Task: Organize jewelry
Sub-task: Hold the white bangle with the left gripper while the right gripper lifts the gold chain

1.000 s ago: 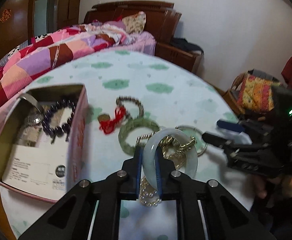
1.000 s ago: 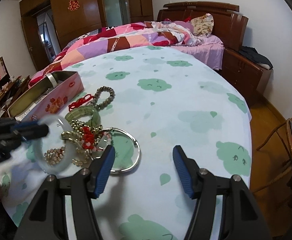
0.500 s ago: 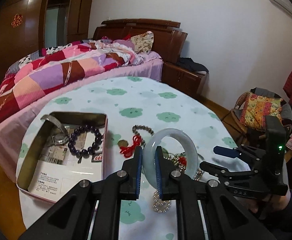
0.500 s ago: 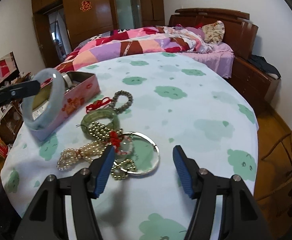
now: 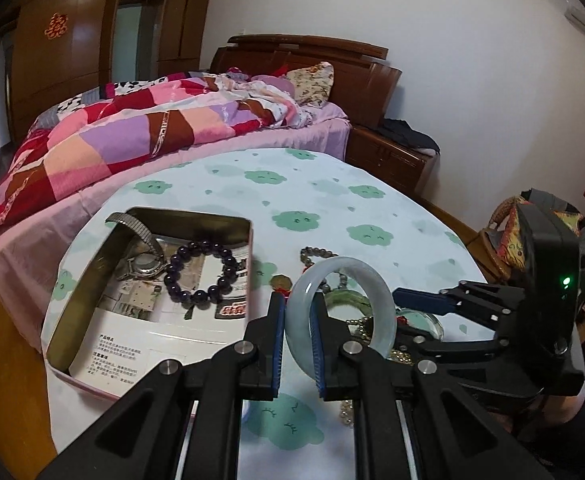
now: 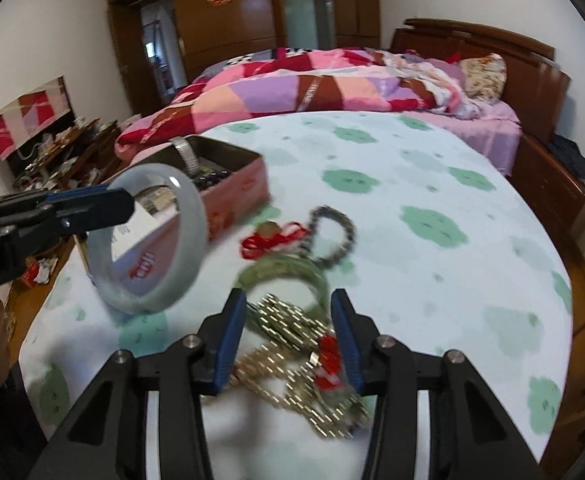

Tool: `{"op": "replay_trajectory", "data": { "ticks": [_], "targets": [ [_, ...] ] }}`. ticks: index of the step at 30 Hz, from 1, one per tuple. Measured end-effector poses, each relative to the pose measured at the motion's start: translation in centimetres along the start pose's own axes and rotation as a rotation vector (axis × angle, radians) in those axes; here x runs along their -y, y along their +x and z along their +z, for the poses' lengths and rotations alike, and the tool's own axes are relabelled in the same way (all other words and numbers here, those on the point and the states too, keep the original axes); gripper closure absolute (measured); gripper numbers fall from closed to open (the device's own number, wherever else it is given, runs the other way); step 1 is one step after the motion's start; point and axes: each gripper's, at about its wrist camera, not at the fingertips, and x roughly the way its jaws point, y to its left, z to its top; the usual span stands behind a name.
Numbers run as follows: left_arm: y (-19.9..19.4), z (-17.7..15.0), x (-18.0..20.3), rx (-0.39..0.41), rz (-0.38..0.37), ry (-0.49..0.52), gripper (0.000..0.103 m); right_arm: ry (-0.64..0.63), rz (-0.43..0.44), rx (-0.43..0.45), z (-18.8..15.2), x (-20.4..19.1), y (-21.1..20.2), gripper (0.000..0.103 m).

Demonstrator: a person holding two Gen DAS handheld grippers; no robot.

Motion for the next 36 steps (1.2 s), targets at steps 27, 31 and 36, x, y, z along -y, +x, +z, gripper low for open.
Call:
{"op": "replay_trajectory", "data": {
  "ticks": [27, 31, 36],
  "targets": [
    [-2.2, 1.0, -0.8, 0.055, -0.025, -0.022, 0.092, 0.044, -0.048, 0.19, 4.3, 0.8, -7.4, 0.096],
    [-3.0, 1.6, -1.1, 0.074, -0.021, -0.022, 0.092, 0.035, -0.058, 0.231, 5.2, 0.7, -8.2, 0.096],
    [-3.8, 2.3, -1.5, 0.097, -0.008, -0.018, 0.092, 0.016, -0.064, 0.268, 6.5, 0.2, -8.9, 0.096]
  ]
}}
